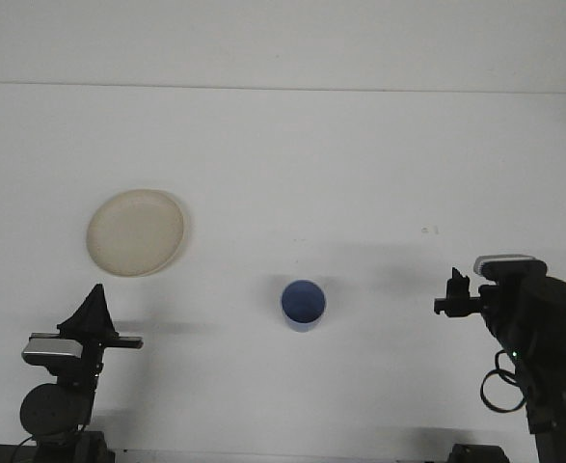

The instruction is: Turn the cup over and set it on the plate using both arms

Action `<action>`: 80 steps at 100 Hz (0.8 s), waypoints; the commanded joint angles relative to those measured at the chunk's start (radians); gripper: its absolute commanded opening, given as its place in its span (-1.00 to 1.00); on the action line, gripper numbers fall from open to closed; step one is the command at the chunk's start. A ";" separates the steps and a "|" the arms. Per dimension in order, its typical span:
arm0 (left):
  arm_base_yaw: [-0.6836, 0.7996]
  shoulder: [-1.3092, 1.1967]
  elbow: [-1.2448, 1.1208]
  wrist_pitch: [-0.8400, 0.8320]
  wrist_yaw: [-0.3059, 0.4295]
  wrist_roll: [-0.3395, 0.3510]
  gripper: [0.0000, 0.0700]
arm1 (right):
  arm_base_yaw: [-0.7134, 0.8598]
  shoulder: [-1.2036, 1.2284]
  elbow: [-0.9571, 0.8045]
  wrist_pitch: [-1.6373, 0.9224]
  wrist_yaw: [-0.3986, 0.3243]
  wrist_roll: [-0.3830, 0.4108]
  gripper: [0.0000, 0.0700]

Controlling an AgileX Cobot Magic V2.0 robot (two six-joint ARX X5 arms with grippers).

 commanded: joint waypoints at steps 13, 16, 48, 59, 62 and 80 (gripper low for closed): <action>0.002 -0.002 -0.020 0.011 0.001 -0.001 -0.97 | 0.007 -0.143 -0.101 0.112 -0.004 0.000 0.24; 0.002 -0.002 -0.020 0.011 0.001 -0.001 -0.97 | 0.010 -0.164 -0.116 0.126 -0.004 0.000 0.24; 0.002 -0.002 -0.020 0.011 0.001 -0.001 -0.97 | 0.028 -0.287 -0.238 0.283 -0.004 -0.002 0.24; 0.002 -0.002 -0.020 0.011 0.001 -0.001 -0.97 | 0.028 -0.289 -0.238 0.283 -0.003 -0.002 0.24; 0.002 -0.002 -0.020 0.011 0.001 -0.001 -0.97 | 0.028 -0.288 -0.238 0.283 -0.003 -0.002 0.24; 0.002 -0.002 -0.020 0.011 0.001 -0.001 -0.97 | 0.028 -0.289 -0.238 0.291 -0.003 -0.001 0.24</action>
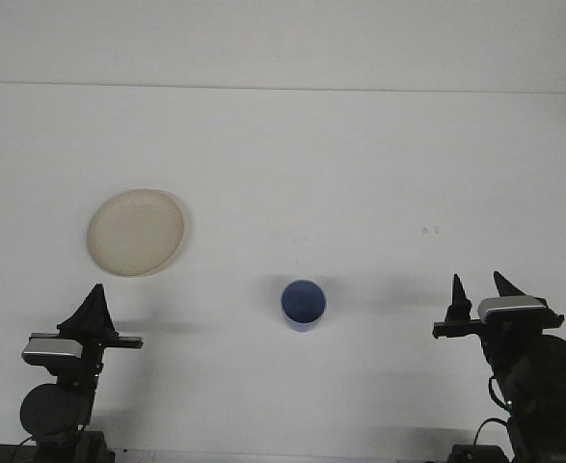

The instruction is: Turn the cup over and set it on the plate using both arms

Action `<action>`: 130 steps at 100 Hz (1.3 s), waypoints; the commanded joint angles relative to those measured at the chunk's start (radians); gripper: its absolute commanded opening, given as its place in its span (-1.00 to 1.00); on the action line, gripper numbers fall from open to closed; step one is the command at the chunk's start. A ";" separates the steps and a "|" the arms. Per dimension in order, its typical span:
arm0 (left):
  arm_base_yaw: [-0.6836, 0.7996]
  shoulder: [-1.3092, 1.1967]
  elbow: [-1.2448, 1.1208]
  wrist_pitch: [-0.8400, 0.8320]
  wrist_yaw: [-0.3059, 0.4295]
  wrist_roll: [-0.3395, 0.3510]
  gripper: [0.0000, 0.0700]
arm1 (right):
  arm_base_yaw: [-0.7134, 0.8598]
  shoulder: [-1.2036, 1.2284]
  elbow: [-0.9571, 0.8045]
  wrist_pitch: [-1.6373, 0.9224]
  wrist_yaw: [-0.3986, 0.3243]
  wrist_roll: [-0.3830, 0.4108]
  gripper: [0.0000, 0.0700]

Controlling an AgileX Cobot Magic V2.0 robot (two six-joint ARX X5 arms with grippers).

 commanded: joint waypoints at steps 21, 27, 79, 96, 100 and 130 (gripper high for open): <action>0.002 -0.002 -0.020 0.011 0.001 -0.001 -0.97 | 0.002 0.000 0.006 0.017 0.000 -0.001 0.24; 0.002 -0.002 -0.020 0.011 0.001 -0.001 -0.97 | 0.002 0.000 0.006 0.017 0.000 -0.001 0.24; 0.002 -0.002 -0.020 0.017 0.000 0.000 -0.97 | 0.002 0.000 0.006 0.017 0.000 -0.001 0.24; 0.002 -0.002 0.003 -0.016 0.000 0.004 -0.97 | 0.002 0.000 0.006 0.016 0.000 -0.001 0.24; 0.002 -0.002 0.020 -0.043 0.000 0.003 -0.97 | 0.002 0.000 0.006 0.016 0.000 -0.001 0.24; 0.002 0.068 0.260 -0.299 0.000 0.003 -0.97 | 0.002 0.000 0.006 0.016 0.000 -0.001 0.24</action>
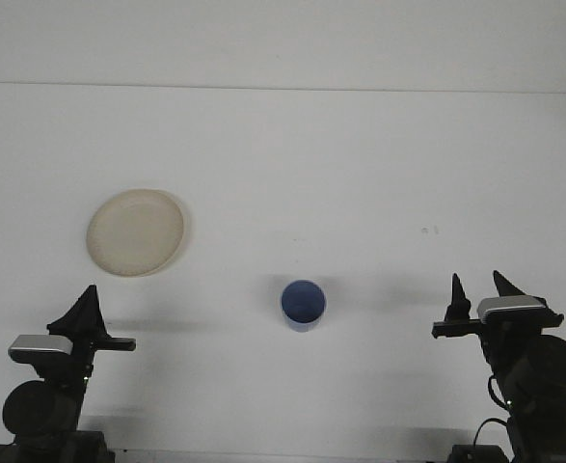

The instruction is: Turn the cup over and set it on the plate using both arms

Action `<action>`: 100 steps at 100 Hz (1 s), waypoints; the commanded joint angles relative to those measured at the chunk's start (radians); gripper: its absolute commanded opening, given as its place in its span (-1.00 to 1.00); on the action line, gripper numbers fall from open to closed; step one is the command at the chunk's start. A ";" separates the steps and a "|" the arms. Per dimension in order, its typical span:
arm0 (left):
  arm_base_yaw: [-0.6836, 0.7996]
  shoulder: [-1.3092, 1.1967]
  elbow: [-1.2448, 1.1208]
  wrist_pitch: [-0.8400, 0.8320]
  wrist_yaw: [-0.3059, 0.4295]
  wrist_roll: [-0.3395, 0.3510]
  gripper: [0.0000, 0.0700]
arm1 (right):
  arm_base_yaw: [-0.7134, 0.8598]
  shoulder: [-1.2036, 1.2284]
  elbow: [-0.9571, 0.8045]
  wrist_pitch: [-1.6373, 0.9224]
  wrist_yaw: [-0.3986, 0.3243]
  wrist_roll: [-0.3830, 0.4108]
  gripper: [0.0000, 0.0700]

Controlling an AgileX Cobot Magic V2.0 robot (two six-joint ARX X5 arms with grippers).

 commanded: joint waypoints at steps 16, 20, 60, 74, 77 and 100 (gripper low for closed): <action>0.002 0.164 0.243 -0.212 0.001 0.003 -0.97 | 0.002 0.000 0.006 0.012 0.001 -0.001 0.24; 0.002 0.208 0.296 -0.268 0.001 0.003 -0.97 | 0.002 0.000 0.006 0.012 0.001 0.000 0.24; 0.002 0.593 0.658 -0.682 0.001 0.007 -0.97 | 0.002 0.000 0.006 0.012 0.001 0.000 0.24; 0.002 0.682 0.676 -0.783 0.001 0.006 -0.97 | 0.002 0.000 0.006 0.012 0.001 -0.001 0.24; 0.000 0.694 0.676 -0.794 0.002 0.004 -0.97 | 0.002 0.000 0.006 0.012 0.001 0.000 0.24; -0.009 0.711 0.676 -0.802 0.002 -0.001 -0.96 | 0.002 0.000 0.006 0.012 0.001 0.000 0.24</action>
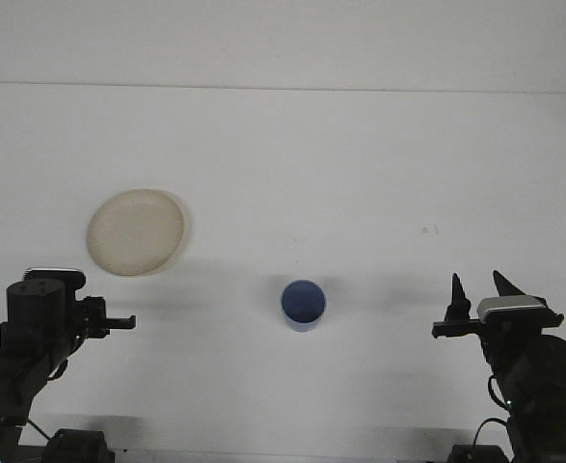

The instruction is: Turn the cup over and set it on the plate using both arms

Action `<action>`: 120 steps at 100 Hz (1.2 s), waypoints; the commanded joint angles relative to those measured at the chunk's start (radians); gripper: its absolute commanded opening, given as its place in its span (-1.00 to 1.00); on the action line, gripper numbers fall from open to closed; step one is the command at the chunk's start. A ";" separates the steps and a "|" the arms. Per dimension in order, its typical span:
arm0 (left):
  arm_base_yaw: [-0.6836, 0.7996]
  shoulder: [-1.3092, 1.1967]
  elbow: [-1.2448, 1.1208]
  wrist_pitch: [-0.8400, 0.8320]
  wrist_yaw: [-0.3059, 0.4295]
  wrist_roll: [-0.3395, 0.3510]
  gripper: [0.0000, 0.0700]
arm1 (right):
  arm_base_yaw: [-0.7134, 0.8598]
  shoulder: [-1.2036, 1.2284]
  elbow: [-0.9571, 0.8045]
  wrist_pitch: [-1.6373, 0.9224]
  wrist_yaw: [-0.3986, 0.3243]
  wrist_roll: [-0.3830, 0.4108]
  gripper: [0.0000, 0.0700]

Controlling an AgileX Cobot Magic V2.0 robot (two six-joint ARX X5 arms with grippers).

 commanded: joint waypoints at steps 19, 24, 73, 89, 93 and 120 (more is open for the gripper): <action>-0.001 -0.004 0.015 0.010 0.002 -0.042 -0.93 | 0.002 0.000 0.006 0.012 0.001 -0.001 0.24; -0.001 -0.004 0.015 0.010 0.002 -0.042 -0.80 | 0.002 0.000 0.006 0.012 0.001 -0.001 0.24; -0.005 0.016 0.041 0.005 0.040 -0.039 0.36 | 0.002 0.000 0.006 0.012 0.001 0.000 0.24; -0.057 0.074 0.101 0.003 0.117 -0.054 0.36 | 0.002 0.000 0.006 0.011 0.001 0.000 0.24; -0.081 0.097 0.120 0.002 0.129 -0.059 0.36 | 0.002 0.000 0.006 0.011 0.001 0.000 0.24; -0.323 0.315 0.262 0.006 0.133 -0.125 0.35 | 0.002 0.000 0.006 0.011 0.001 0.000 0.24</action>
